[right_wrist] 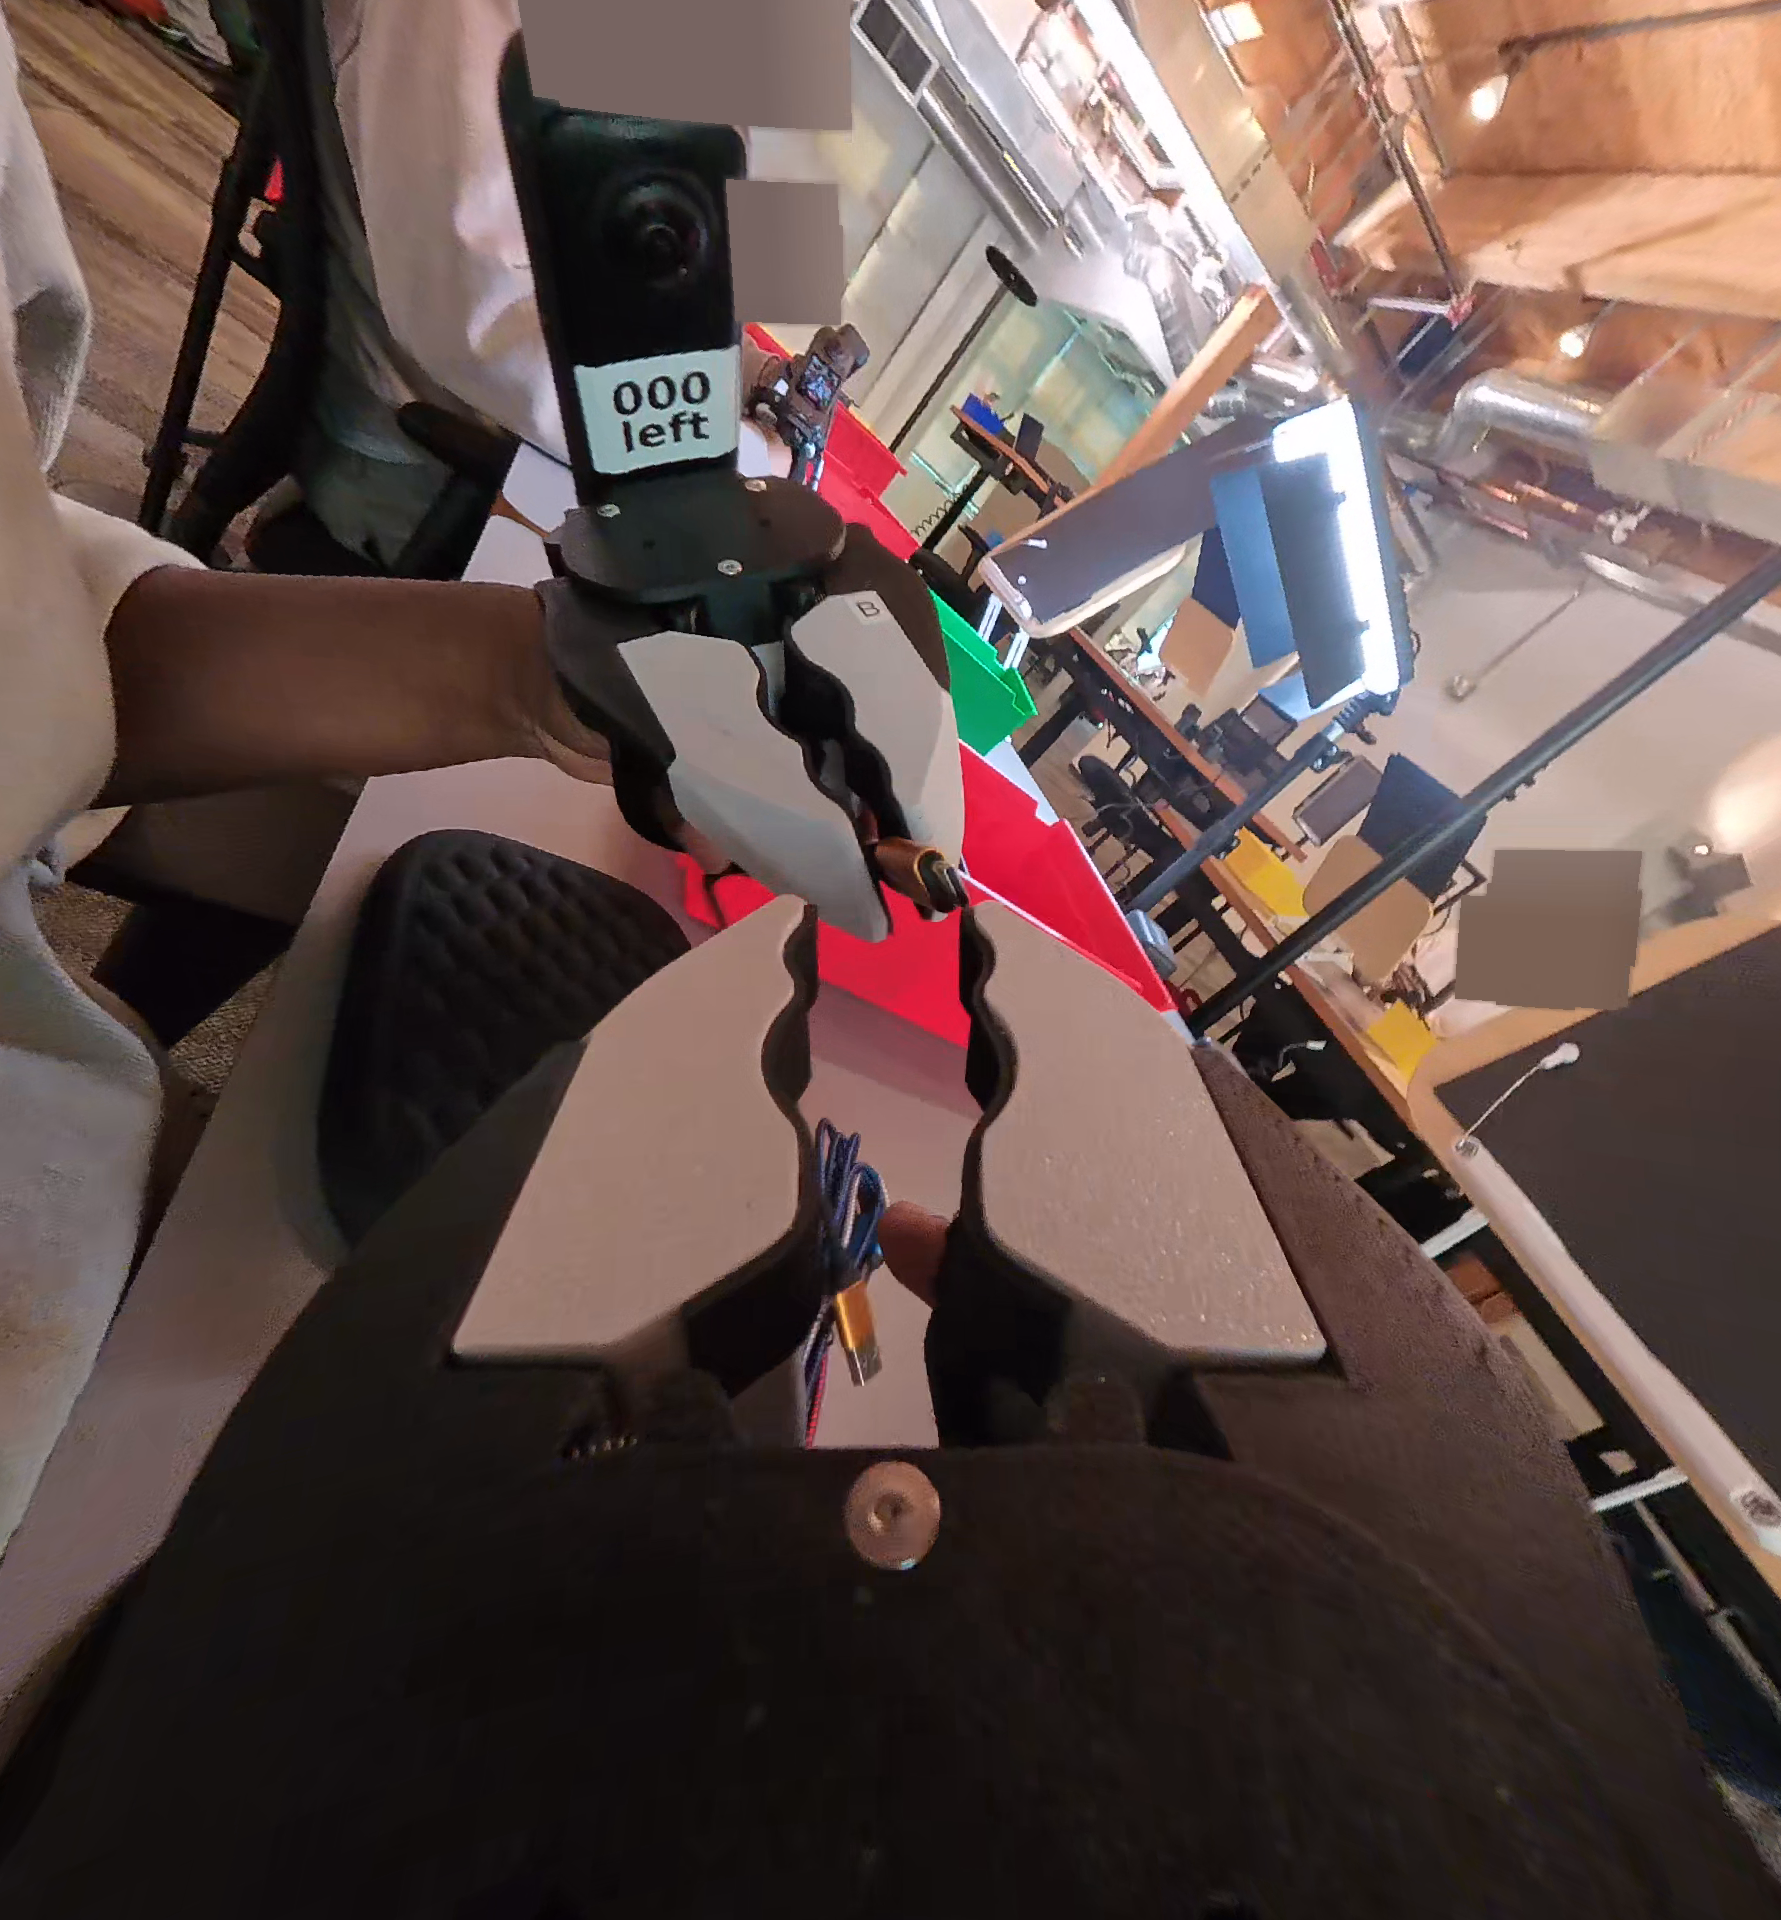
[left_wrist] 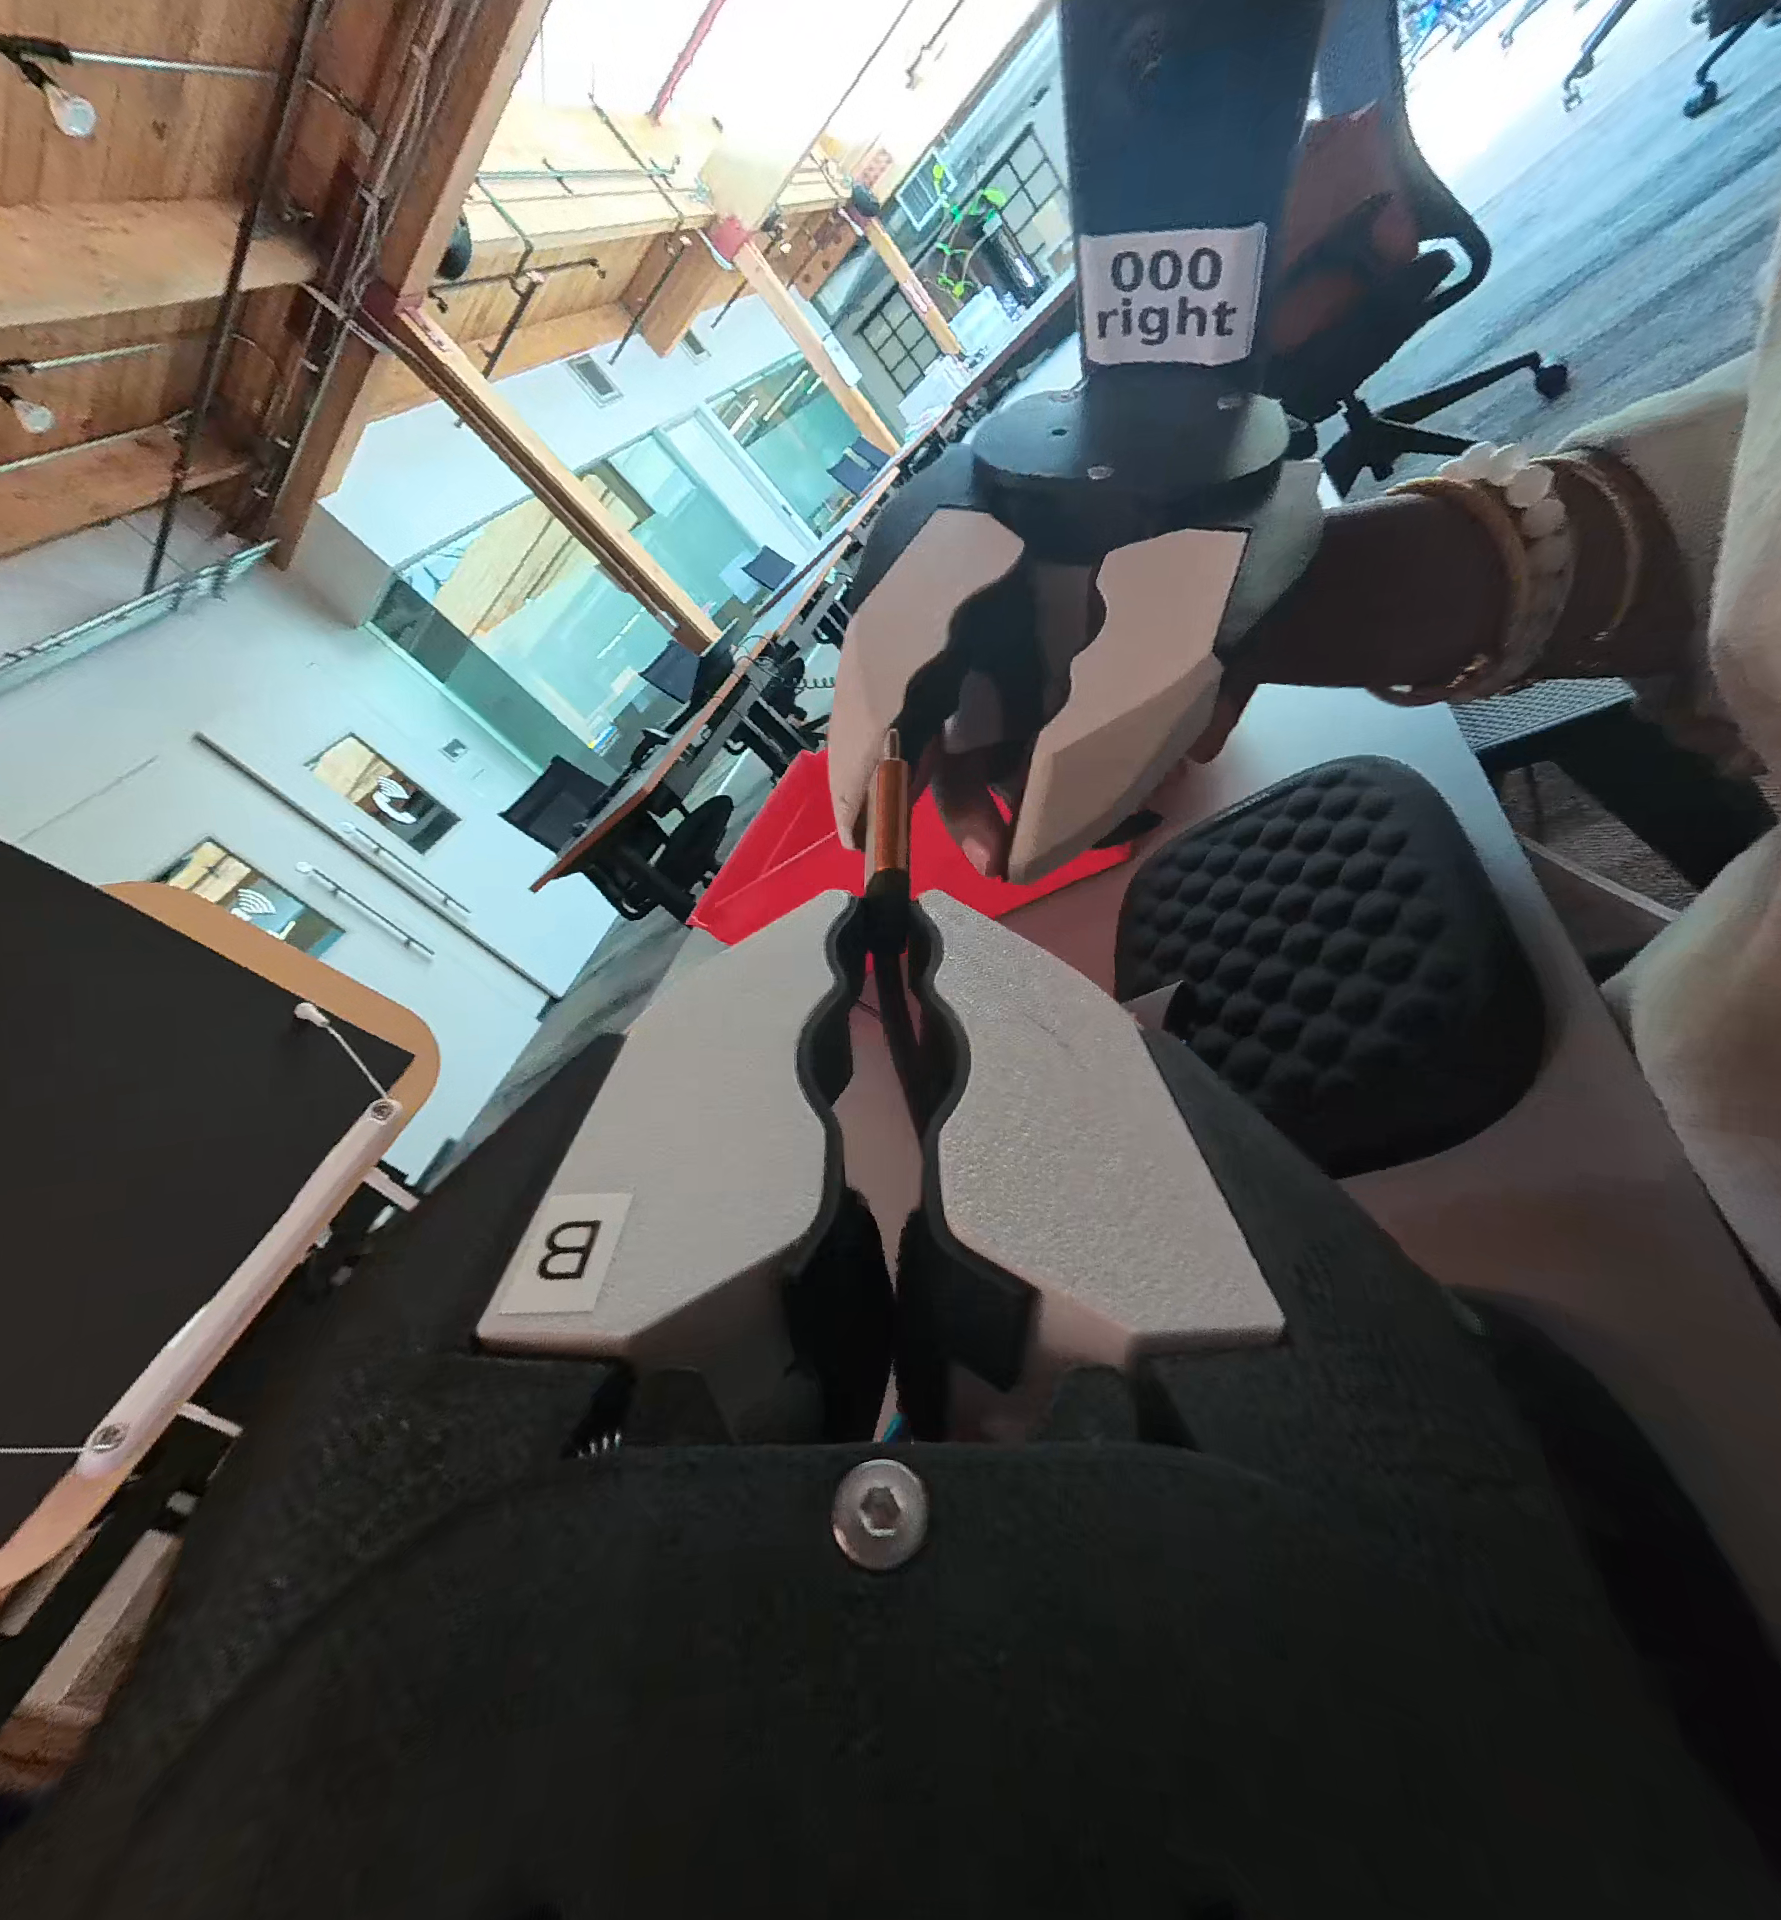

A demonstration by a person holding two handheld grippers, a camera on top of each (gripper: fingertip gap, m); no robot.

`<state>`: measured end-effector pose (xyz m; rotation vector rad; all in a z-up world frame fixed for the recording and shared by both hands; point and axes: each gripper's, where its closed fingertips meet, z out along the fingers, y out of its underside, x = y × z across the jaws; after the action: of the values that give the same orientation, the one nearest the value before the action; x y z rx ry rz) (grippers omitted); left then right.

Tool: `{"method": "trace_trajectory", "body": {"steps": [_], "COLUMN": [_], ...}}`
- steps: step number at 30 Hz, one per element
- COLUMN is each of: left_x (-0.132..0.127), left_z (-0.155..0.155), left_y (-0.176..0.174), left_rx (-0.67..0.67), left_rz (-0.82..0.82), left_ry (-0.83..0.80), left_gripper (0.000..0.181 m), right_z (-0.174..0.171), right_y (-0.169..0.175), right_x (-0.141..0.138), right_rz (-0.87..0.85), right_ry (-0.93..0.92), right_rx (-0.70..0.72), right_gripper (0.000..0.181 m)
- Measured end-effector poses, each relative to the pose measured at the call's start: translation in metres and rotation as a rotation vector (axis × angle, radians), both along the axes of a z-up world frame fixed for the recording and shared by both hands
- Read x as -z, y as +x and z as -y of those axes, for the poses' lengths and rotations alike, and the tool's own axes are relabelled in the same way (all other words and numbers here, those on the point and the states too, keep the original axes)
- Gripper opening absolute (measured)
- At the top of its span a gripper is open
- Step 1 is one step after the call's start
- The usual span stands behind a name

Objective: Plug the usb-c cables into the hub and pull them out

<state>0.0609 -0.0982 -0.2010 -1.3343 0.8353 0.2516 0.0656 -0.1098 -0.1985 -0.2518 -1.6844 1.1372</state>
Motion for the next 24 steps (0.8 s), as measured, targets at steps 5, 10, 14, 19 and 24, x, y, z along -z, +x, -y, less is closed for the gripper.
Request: {"method": "trace_trajectory", "body": {"steps": [5, 10, 14, 19, 24], "left_x": [0.003, 0.013, 0.019, 0.016, 0.021], "left_z": [0.005, 0.007, 0.009, 0.015, 0.013], "left_y": [0.003, 0.003, 0.008, 0.021, 0.022], "left_rx": [0.045, 0.050, 0.083, 0.183, 0.165], "left_rz": [0.016, -0.020, -0.038, -0.024, -0.082], "left_ry": [-0.032, -0.087, -0.125, -0.078, -0.080], "left_gripper": [0.005, 0.005, 0.005, 0.006, 0.007], "right_z": [0.005, 0.010, 0.012, 0.014, 0.013], "right_y": [0.001, 0.003, 0.005, 0.013, 0.014], "right_x": [-0.001, -0.003, 0.008, 0.011, 0.017], "right_rz": [-0.027, -0.021, 0.055, 0.126, 0.166], "right_ry": [0.058, 0.131, 0.245, 0.153, 0.101], "right_rx": [-0.040, -0.089, -0.122, -0.221, -0.256], "right_gripper": [0.019, 0.016, 0.007, 0.005, 0.005]}}
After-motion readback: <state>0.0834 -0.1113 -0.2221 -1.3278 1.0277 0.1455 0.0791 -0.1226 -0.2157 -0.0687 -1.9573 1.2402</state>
